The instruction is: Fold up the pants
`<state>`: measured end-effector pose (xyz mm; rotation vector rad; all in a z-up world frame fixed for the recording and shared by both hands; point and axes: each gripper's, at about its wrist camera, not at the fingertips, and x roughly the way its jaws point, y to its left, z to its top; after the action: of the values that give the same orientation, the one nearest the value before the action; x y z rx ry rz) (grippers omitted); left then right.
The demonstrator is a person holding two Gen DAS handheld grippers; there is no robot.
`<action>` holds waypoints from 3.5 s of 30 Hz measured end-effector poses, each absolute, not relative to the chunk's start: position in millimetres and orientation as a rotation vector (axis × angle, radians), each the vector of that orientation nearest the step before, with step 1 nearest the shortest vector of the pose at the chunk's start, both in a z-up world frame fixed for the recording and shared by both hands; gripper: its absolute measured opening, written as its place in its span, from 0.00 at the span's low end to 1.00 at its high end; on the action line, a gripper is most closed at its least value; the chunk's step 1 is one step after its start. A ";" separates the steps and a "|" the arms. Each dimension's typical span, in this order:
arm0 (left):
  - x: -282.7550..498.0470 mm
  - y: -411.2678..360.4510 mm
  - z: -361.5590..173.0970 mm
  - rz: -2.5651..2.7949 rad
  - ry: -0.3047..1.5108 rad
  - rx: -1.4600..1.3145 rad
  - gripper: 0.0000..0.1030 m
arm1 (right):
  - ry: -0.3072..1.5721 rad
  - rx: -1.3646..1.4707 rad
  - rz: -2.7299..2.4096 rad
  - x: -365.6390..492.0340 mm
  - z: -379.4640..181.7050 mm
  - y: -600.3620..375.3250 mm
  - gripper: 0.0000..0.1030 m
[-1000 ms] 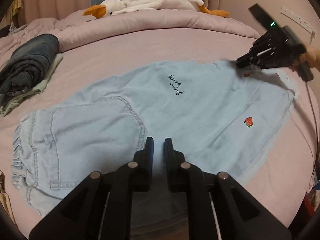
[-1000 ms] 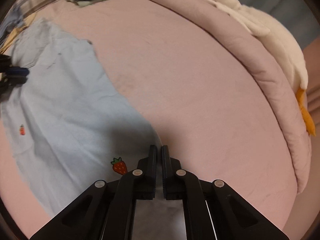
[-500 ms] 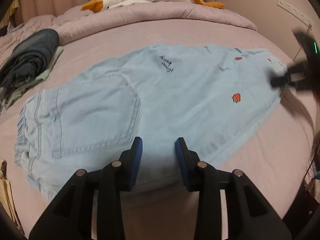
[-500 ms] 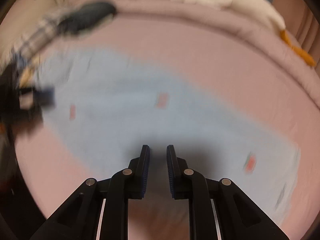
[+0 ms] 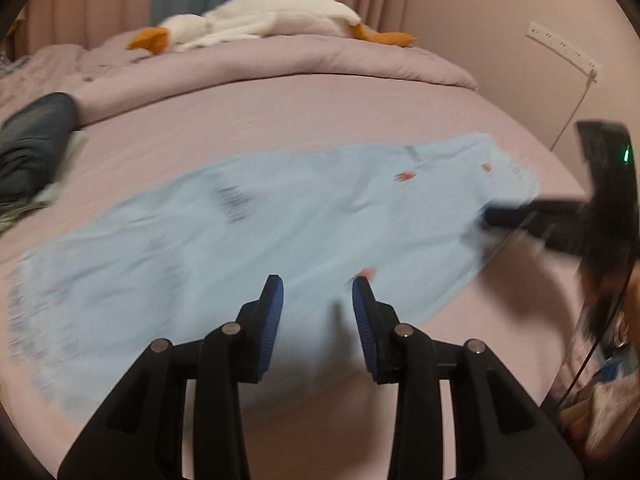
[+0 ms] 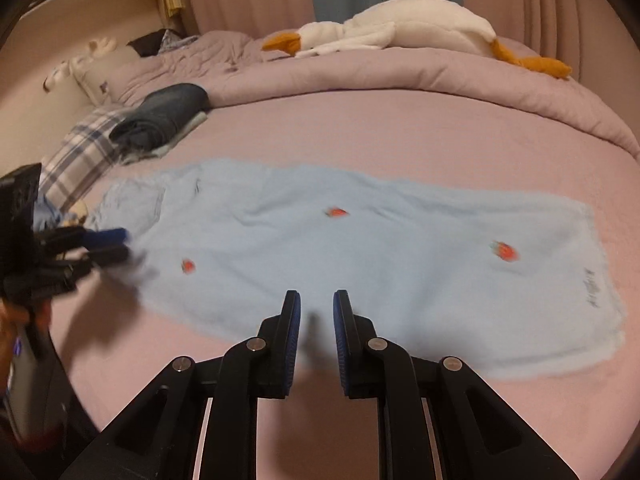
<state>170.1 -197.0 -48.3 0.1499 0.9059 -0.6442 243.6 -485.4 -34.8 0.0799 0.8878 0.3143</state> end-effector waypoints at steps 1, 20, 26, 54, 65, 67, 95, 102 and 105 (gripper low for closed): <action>175.3 -208.7 -54.2 -0.650 0.915 0.148 0.34 | 0.910 0.091 0.327 248.6 -43.5 -477.6 0.15; 160.6 -213.4 -100.4 -0.676 0.969 0.162 0.35 | 0.766 0.673 -0.190 157.4 -64.3 -730.3 0.06; 155.5 -218.9 -100.8 -0.671 0.973 0.171 0.35 | 0.755 0.775 -0.148 179.2 -77.4 -727.1 0.16; 159.5 -159.6 -62.2 -0.557 0.925 0.080 0.40 | 0.698 0.562 -0.334 144.3 -30.9 -702.0 0.33; 194.5 -65.3 -80.9 -0.304 1.021 -0.181 0.15 | 0.956 0.222 0.154 193.7 -68.2 -534.8 0.33; 186.0 -58.3 -73.9 -0.313 1.028 -0.192 0.20 | 0.927 0.138 0.135 184.3 -63.8 -527.1 0.33; 174.5 4.0 -92.5 -0.167 0.916 -0.543 0.14 | 0.887 0.055 0.345 194.6 -33.9 -439.4 0.33; 169.8 -0.8 -73.4 -0.062 0.893 -0.359 0.33 | 0.895 0.032 0.393 203.1 -35.8 -422.3 0.33; 153.5 -3.1 -59.6 -0.066 0.816 -0.307 0.33 | 0.892 0.021 0.403 205.2 -34.1 -420.9 0.33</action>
<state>153.5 -3.1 -59.6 -0.3067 0.8161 -0.0665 205.2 -420.9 -34.1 0.0209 0.8923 0.4027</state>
